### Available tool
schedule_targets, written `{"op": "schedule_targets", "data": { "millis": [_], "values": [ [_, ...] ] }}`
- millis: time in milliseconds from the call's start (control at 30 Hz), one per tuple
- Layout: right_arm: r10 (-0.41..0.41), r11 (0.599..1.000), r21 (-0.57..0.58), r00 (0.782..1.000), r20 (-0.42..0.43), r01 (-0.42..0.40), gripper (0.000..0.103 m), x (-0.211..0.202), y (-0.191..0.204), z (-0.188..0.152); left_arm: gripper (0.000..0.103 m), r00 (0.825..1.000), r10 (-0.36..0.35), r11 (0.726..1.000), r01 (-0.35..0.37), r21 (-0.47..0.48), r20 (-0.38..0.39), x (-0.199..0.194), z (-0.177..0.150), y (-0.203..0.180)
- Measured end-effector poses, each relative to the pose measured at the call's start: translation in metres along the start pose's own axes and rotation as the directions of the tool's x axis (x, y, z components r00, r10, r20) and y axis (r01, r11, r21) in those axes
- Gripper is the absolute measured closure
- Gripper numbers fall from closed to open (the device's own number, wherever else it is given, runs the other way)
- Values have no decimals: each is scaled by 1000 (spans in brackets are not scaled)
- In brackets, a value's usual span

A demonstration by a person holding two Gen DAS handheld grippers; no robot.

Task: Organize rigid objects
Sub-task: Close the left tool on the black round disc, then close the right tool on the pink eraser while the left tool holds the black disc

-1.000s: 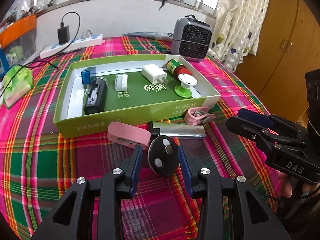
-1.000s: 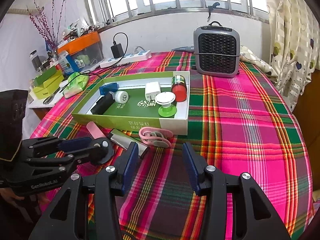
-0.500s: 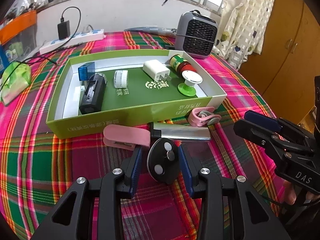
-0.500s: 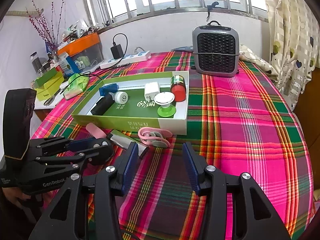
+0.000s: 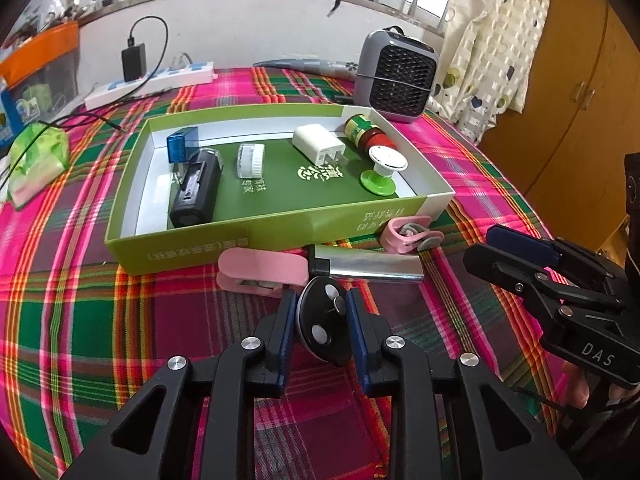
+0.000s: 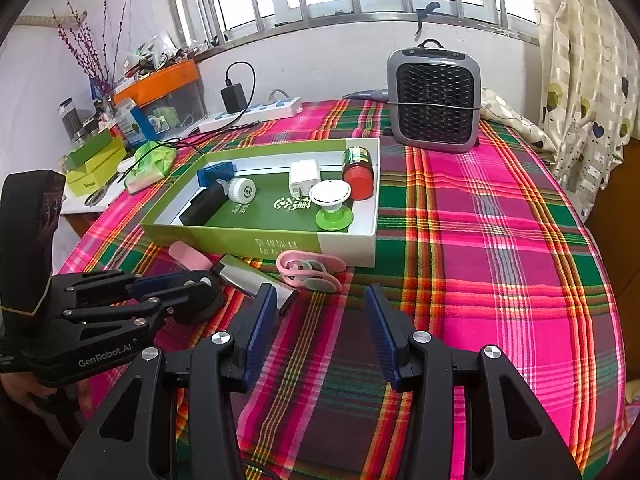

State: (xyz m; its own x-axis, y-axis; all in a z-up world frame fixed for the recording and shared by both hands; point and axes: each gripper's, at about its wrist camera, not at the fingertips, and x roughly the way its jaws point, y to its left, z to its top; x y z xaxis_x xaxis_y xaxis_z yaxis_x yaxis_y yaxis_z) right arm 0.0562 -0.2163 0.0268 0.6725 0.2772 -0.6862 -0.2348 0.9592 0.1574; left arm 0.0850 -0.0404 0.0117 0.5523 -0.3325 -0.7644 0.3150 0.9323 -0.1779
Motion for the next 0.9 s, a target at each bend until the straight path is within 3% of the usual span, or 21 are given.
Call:
{"op": "schedule_targets", "data": {
  "millis": [400, 767, 900],
  "values": [
    [31, 998, -58, 1000, -3, -31, 56, 6, 20, 7, 79, 999, 11, 999, -9, -53, 51, -27, -9, 22],
    [176, 974, -136, 982, -65, -184, 56, 36, 55, 24, 79, 994, 74, 988, -63, -143, 74, -43, -15, 66],
    [187, 961, -191, 979, -85, -200, 56, 46, 71, 26, 79, 994, 83, 984, -70, -162, 77, -45, -17, 78]
  ]
}}
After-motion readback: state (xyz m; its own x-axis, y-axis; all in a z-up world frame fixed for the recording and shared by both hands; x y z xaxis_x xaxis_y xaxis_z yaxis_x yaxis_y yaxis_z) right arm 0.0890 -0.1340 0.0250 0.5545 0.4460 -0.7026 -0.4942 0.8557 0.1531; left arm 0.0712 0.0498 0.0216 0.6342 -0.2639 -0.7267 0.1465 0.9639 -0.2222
